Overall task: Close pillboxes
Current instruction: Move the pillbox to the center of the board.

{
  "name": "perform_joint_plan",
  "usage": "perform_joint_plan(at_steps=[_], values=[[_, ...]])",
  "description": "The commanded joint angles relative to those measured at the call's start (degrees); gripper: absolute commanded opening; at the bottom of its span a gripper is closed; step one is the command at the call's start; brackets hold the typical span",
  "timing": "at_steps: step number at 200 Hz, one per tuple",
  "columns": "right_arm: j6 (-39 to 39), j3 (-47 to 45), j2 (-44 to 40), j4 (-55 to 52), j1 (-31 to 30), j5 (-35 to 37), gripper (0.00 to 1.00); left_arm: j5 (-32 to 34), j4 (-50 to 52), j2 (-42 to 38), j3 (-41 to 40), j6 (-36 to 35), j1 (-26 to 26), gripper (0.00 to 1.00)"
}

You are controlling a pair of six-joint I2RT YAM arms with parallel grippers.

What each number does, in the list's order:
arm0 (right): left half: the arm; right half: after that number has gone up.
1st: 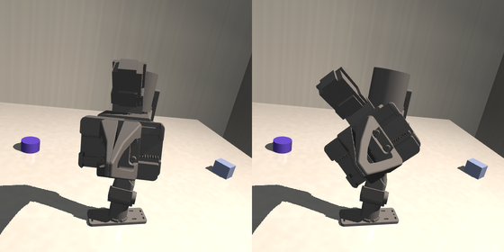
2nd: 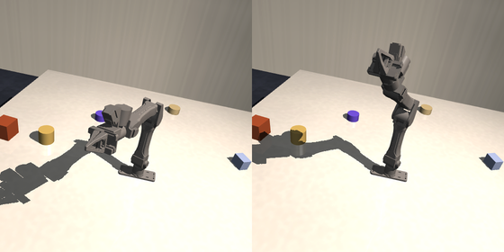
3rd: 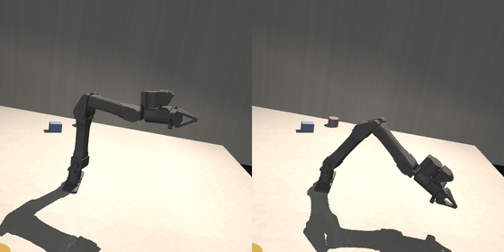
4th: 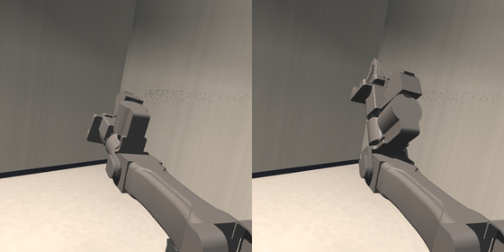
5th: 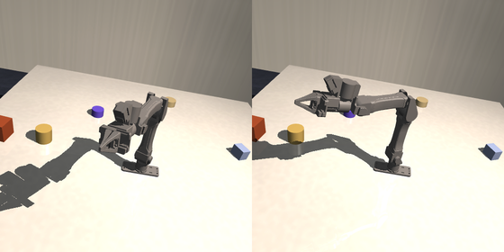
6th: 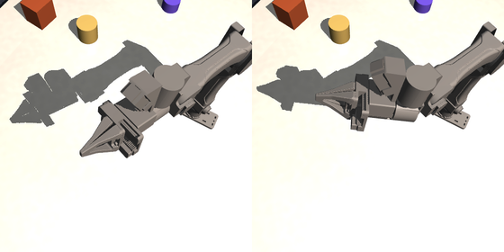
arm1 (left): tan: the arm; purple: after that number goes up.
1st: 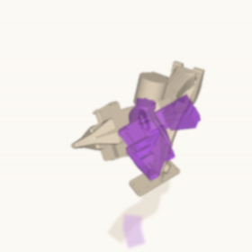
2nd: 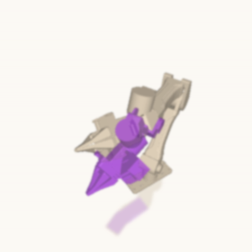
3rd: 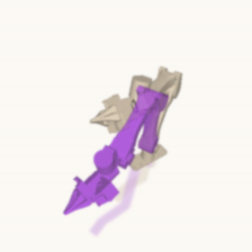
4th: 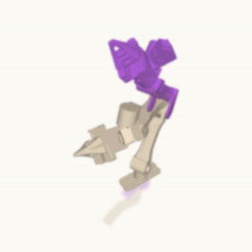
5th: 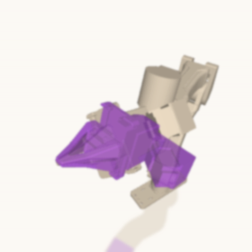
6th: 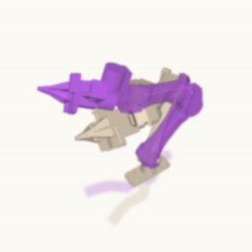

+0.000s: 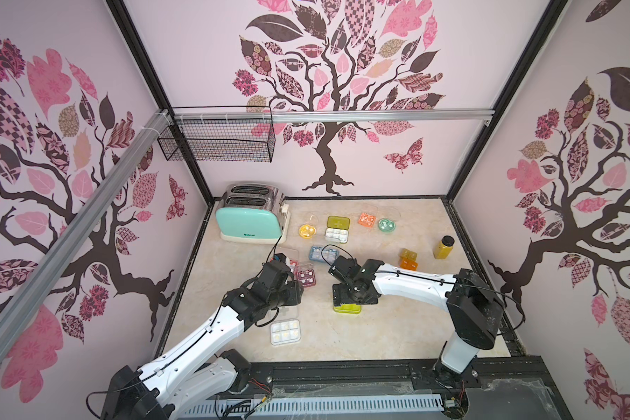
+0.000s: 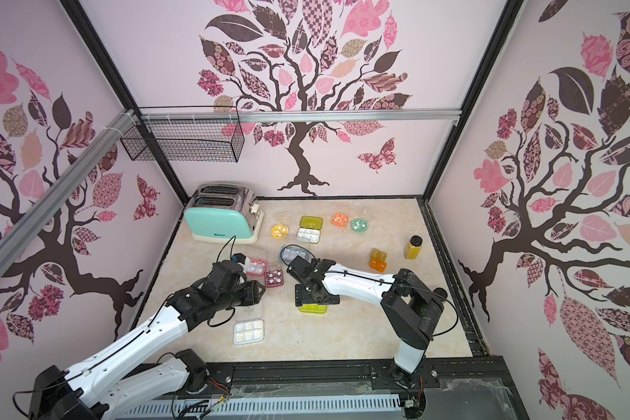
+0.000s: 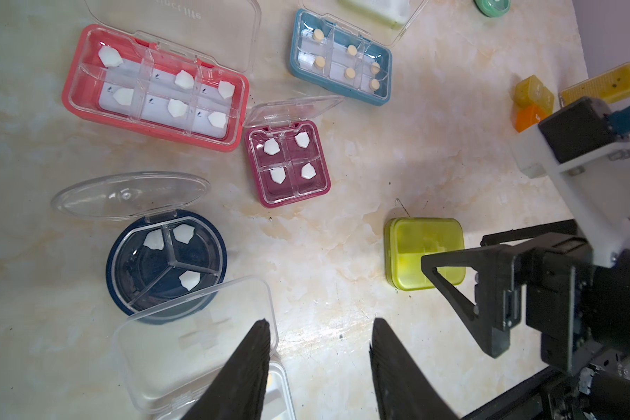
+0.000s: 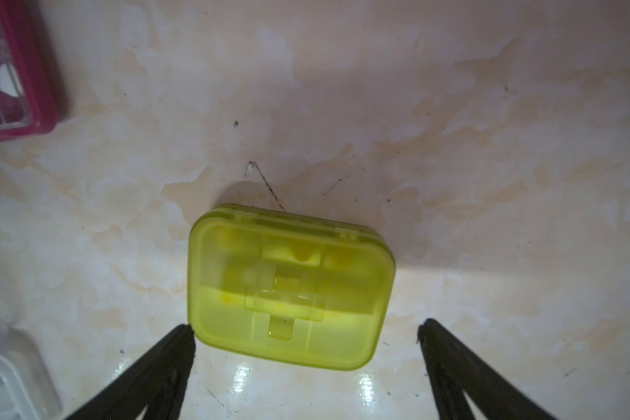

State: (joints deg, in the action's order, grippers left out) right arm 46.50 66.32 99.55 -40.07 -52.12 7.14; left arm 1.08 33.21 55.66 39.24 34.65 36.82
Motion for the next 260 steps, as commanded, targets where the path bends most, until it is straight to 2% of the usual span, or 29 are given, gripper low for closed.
perform_joint_plan(at_steps=[1, 20, 69, 86, 104, 118, 132, 154, 175, 194, 224, 260], values=[[0.2, 2.8, 1.5, -2.1, -1.4, 2.7, 0.99, -0.7, -2.1, -0.4, -1.4, -0.8, -0.1, 0.48], [-1.7, 6.1, 2.6, -4.5, -4.9, 7.5, 0.99, -1.3, -1.7, 0.6, -0.9, -0.5, -0.2, 0.48], [-0.1, 7.7, 2.2, -6.1, -11.4, 3.7, 0.99, 3.2, 1.5, -1.2, 0.1, -0.5, -0.5, 0.48], [0.7, 7.5, 2.0, -4.2, -12.9, 1.0, 0.89, 4.0, 3.4, -2.1, 0.4, -0.7, -2.1, 0.48], [1.2, 7.2, 2.6, -2.0, -13.9, -1.6, 0.72, 4.4, 5.9, -4.0, 0.2, 0.0, -5.7, 0.48], [1.6, 7.0, 3.3, -0.6, -14.1, -3.1, 0.67, 3.4, 6.4, -6.8, -0.6, 0.9, -8.6, 0.49], [1.9, 6.5, 4.2, 0.4, -14.2, -3.2, 0.66, 2.1, 6.0, -9.5, -1.5, 2.3, -10.9, 0.49], [2.0, 7.1, 6.3, 1.7, -14.0, -3.0, 0.63, 1.3, 4.6, -12.6, -3.1, 4.0, -12.0, 0.49], [2.0, 7.5, 8.0, 4.0, -13.9, -3.2, 0.52, 0.0, 3.5, -13.0, -4.1, 4.7, -12.0, 0.49], [2.0, 7.5, 9.1, 6.2, -13.2, -2.9, 0.50, 0.5, 4.2, -12.5, -4.0, 4.2, -12.0, 0.49], [1.2, 7.9, 10.2, 8.0, -10.5, -2.3, 0.50, 6.9, 8.9, -13.5, -4.0, 4.9, -12.0, 0.53], [-1.2, 8.6, 11.5, 8.8, -7.6, -2.7, 0.49, 8.0, 7.8, -16.2, -5.9, 5.5, -12.0, 0.53]])
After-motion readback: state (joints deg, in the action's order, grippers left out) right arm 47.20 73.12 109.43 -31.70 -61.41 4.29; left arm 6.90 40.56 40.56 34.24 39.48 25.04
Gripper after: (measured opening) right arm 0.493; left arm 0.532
